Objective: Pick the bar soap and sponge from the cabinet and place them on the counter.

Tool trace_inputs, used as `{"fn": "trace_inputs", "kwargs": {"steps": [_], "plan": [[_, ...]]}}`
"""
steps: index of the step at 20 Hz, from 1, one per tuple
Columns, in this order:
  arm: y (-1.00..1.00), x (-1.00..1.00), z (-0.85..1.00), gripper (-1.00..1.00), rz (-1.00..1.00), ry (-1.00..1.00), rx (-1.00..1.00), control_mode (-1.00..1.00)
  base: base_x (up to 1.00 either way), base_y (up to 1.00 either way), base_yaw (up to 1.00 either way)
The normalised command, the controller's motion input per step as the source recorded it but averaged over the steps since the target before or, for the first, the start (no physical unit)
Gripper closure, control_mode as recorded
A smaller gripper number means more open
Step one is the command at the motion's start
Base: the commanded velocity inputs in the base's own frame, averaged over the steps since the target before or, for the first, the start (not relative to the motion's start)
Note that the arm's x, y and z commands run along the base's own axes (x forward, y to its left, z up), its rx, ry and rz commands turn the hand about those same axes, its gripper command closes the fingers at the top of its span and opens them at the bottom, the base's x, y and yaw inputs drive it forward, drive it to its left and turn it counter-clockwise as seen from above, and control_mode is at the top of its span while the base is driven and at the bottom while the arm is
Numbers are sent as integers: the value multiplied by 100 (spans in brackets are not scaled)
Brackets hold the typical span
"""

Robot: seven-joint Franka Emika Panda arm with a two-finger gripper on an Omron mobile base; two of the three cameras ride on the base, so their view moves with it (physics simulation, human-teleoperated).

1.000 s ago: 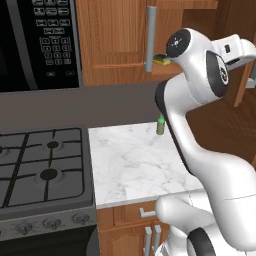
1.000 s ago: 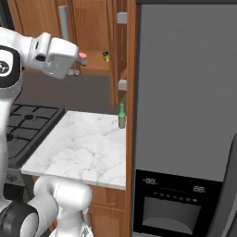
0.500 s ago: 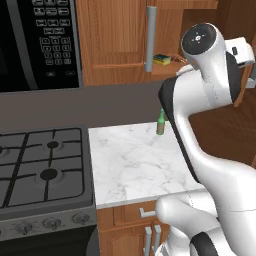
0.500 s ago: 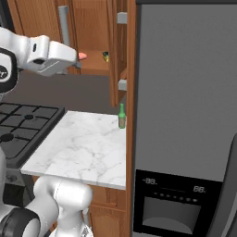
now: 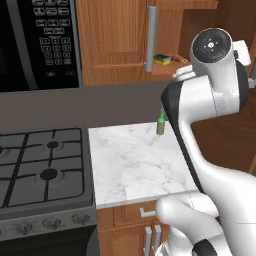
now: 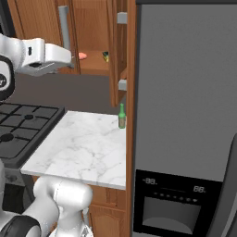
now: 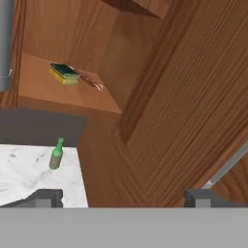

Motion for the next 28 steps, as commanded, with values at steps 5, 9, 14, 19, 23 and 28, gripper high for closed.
{"fn": "trace_inputs", "kwargs": {"steps": [5, 9, 14, 19, 23, 28], "plan": [[18, -7, -8, -100, 19, -29, 3, -100, 0, 0, 0], [7, 0, 0, -100, 20, -21, 9, -100, 0, 0, 0], [13, 0, 0, -100, 16, -11, 10, -100, 0, 0, 0], [35, -7, 0, -100, 15, -7, 3, -100, 0, 0, 0], [48, -7, 0, -100, 14, -3, 6, -100, 0, 0, 0], [35, -20, 2, -100, 15, -9, 5, -100, 0, 0, 0]]}}
